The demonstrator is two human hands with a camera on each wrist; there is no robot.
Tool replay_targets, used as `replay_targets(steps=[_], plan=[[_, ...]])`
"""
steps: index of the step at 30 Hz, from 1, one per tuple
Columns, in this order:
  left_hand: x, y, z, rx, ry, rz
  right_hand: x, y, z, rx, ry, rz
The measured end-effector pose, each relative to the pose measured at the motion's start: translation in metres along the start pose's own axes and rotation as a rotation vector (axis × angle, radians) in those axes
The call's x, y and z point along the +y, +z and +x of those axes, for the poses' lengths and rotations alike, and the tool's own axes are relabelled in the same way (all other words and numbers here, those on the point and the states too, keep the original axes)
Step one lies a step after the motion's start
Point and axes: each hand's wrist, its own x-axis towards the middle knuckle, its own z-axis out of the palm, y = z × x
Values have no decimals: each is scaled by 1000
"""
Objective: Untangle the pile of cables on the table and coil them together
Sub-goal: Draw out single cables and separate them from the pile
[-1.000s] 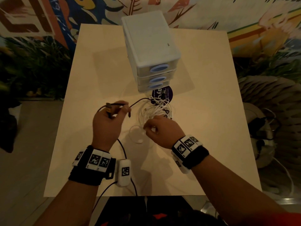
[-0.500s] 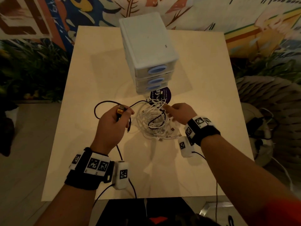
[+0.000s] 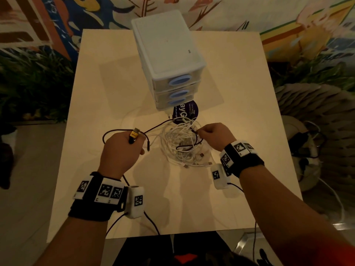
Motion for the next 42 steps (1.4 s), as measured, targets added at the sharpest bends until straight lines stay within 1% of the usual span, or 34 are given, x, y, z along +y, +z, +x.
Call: replay_targets(steps=[3, 5, 9, 12, 14, 18, 20, 22, 24, 26, 28, 31, 34, 36, 38, 42], plan=[[3, 1, 3, 3, 3, 25, 2, -3, 0, 30, 4, 32], [7, 2, 2, 28, 39, 51, 4, -5, -1, 71, 4, 62], [24, 11, -3, 109, 245, 43, 6, -2, -6, 108, -19, 90], [44, 27, -5, 79, 352, 4, 6, 1, -11, 138, -51, 125], [55, 41, -3, 40, 387, 43, 5, 3, -14, 141, -67, 146], [58, 69, 11, -67, 336, 246, 6, 8, -20, 104, -105, 114], [53, 77, 21, -59, 341, 312, 8, 8, -21, 62, -109, 98], [48, 78, 28, -34, 359, 319, 10, 7, -21, 5, -97, 132], [43, 78, 32, -31, 370, 292, 11, 8, -20, -58, -60, 220], [38, 79, 36, -32, 374, 263, 11, 8, -18, -78, -21, 273], [34, 81, 39, -32, 382, 241, 11, 9, -13, -66, -5, 206], [31, 82, 42, -40, 403, 205, 9, 10, -2, -40, -44, 26], [30, 81, 44, -61, 417, 167, 6, 11, 6, -25, -74, -43], [29, 79, 44, -77, 412, 149, 5, 10, 9, -12, -94, -49], [28, 77, 45, -79, 389, 138, 7, 8, 11, 30, -134, -34], [24, 73, 46, -20, 368, 144, 18, 3, 6, 111, -204, 126]])
